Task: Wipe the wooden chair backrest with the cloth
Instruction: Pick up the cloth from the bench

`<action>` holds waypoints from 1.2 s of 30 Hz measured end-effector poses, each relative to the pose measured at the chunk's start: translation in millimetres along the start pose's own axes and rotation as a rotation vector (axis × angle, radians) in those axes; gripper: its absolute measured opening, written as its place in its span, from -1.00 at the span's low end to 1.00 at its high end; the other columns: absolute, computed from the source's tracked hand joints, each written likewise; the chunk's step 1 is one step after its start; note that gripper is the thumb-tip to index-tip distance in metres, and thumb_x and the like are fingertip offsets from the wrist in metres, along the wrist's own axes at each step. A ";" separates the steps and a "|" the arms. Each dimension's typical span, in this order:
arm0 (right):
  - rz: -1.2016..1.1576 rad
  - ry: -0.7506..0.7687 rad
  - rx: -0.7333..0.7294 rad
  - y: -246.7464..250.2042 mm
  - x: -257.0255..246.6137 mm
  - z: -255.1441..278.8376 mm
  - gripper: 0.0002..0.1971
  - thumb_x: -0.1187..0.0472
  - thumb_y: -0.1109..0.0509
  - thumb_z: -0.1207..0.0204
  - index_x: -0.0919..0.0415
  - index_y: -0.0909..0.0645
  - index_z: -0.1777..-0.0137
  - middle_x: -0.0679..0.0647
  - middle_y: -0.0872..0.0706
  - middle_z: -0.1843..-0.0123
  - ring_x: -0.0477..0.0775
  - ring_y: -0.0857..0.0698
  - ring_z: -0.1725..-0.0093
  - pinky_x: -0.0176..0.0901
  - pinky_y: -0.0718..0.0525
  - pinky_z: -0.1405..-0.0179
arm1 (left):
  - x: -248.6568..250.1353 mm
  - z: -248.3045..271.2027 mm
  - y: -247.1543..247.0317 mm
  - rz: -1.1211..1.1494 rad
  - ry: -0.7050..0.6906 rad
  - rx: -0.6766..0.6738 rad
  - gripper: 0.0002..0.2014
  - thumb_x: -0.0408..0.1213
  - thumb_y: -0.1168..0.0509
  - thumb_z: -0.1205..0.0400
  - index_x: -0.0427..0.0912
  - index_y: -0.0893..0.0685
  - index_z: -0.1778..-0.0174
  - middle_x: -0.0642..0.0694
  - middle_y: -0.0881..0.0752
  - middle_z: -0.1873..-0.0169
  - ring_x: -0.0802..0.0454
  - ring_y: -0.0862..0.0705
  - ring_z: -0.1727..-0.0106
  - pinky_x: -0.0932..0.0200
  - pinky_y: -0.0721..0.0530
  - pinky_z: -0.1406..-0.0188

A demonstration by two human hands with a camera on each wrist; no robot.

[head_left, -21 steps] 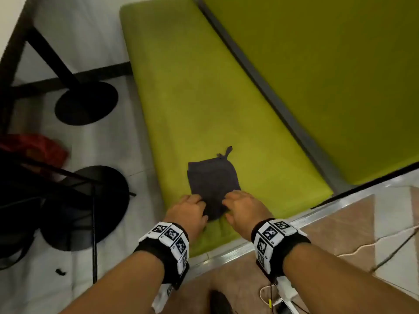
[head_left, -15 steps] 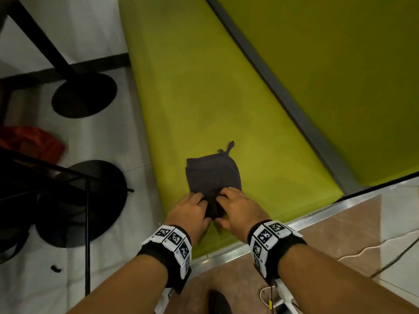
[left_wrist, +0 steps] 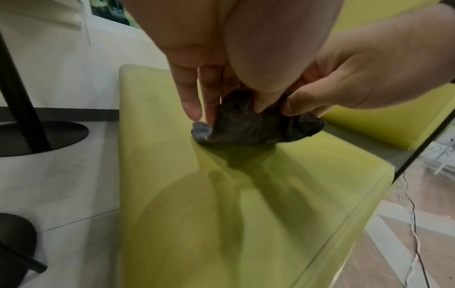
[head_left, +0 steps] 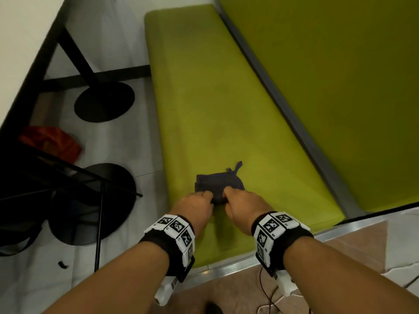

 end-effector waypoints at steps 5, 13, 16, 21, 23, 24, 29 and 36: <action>0.048 0.037 0.035 56.3 -33.2 14.3 -0.77 0.36 -0.23 -0.52 0.20 -0.42 -0.16 0.21 -0.62 -0.16 0.29 -0.63 -0.08 0.07 -0.58 0.10 | -5.7 18.2 60.7 0.030 0.047 0.075 -0.74 -0.16 -0.07 -0.72 -0.20 -0.52 -0.21 -0.22 -0.68 -0.15 -0.26 -0.66 -0.13 -0.04 -0.59 -0.01; -0.092 0.149 0.007 139.2 -106.7 49.3 -0.83 0.32 -0.18 -0.39 0.10 -0.49 0.07 0.15 -0.69 0.08 0.25 -0.63 0.10 0.04 -0.64 0.18 | -20.9 87.3 161.8 0.026 0.104 0.140 -0.74 -0.14 -0.06 -0.71 -0.21 -0.53 -0.14 -0.23 -0.68 -0.12 -0.29 -0.65 -0.14 -0.11 -0.61 -0.06; -0.142 0.252 0.002 171.2 -148.1 62.6 -0.83 0.28 -0.19 -0.45 0.12 -0.58 0.03 0.13 -0.72 0.12 0.20 -0.65 0.14 -0.04 -0.59 0.26 | -31.3 123.9 211.2 0.001 0.163 0.160 -0.75 -0.15 -0.05 -0.72 -0.21 -0.52 -0.15 -0.24 -0.66 -0.14 -0.29 -0.64 -0.17 -0.09 -0.56 -0.03; -0.077 0.439 0.075 245.5 -225.2 80.8 -0.73 0.24 -0.24 -0.53 0.02 -0.50 0.41 -0.08 -0.59 0.41 -0.07 -0.55 0.37 -0.16 -0.44 0.44 | -47.6 190.6 304.4 -0.100 0.246 0.324 -0.79 -0.20 -0.11 -0.68 -0.22 -0.54 -0.12 -0.28 -0.68 -0.11 -0.33 -0.65 -0.11 -0.10 -0.55 0.06; -0.059 0.525 0.139 276.8 -259.5 92.6 -0.68 0.26 -0.26 -0.53 -0.01 -0.50 0.46 -0.09 -0.58 0.43 -0.11 -0.54 0.38 -0.17 -0.44 0.43 | -54.0 220.2 340.6 -0.146 0.278 0.382 -0.80 -0.20 -0.12 -0.68 -0.21 -0.54 -0.11 -0.27 -0.67 -0.08 -0.32 -0.66 -0.08 -0.07 -0.49 0.13; -0.053 0.565 0.173 290.6 -276.9 99.9 -0.70 0.26 -0.26 -0.53 0.00 -0.53 0.43 -0.08 -0.62 0.40 -0.08 -0.57 0.35 -0.15 -0.47 0.41 | -57.3 235.3 358.3 -0.167 0.299 0.403 -0.80 -0.20 -0.13 -0.68 -0.21 -0.55 -0.11 -0.26 -0.67 -0.07 -0.31 -0.66 -0.06 -0.04 -0.47 0.16; -0.059 0.735 0.272 333.6 -365.8 135.6 -0.77 0.30 -0.22 -0.58 0.13 -0.71 0.14 0.07 -0.76 0.20 0.08 -0.65 0.16 -0.03 -0.62 0.15 | -80.3 312.4 426.6 -0.302 0.477 0.485 -0.79 -0.23 -0.12 -0.68 -0.20 -0.61 -0.08 -0.20 -0.69 0.02 -0.15 -0.53 0.23 0.03 -0.44 0.25; -0.092 0.929 0.272 330.9 -469.6 172.7 -0.75 0.25 -0.23 -0.53 0.08 -0.75 0.14 -0.02 -0.77 0.22 0.02 -0.68 0.14 -0.07 -0.63 0.12 | -120.8 421.8 457.4 -0.347 0.723 0.519 -0.78 -0.22 -0.15 -0.66 -0.13 -0.62 -0.15 -0.15 -0.66 -0.04 -0.15 -0.59 0.08 0.05 -0.41 0.26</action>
Point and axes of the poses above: each hand's wrist, its own z-axis away from the middle knuckle, its own y-axis out of the back of the hand, x = y × z, the point moved 9 cm from there along -z, towards the middle knuckle
